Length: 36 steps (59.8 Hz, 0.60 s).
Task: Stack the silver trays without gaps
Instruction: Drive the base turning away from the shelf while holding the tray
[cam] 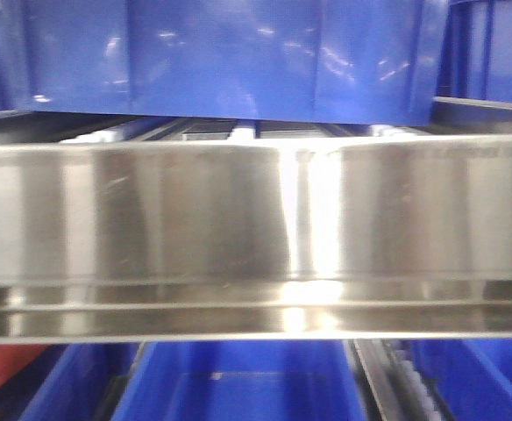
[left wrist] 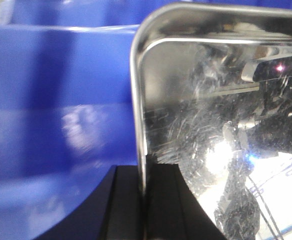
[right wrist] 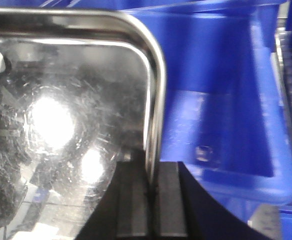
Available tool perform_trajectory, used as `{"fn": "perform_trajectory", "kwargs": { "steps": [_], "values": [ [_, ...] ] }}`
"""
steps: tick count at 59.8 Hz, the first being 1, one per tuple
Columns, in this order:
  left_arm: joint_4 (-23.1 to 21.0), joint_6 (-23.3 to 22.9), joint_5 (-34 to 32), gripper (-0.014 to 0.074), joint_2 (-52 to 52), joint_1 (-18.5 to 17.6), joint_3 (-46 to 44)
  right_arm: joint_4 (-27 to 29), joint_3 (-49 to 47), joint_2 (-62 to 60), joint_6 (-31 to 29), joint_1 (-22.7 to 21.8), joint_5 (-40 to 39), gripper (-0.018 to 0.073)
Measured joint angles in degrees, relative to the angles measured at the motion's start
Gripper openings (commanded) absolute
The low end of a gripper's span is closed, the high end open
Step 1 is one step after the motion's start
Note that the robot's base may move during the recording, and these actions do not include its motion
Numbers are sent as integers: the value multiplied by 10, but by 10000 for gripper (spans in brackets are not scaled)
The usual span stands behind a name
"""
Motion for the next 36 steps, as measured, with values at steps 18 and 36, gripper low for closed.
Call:
{"fn": "perform_trajectory", "kwargs": {
  "steps": [18,36],
  "values": [
    [0,0,0,-4,0,3,0,1,0,0,0,0,-1,-80],
    [0,1,-1,-4,1,3,0,1,0,0,-1,0,-2,-80]
  ]
}}
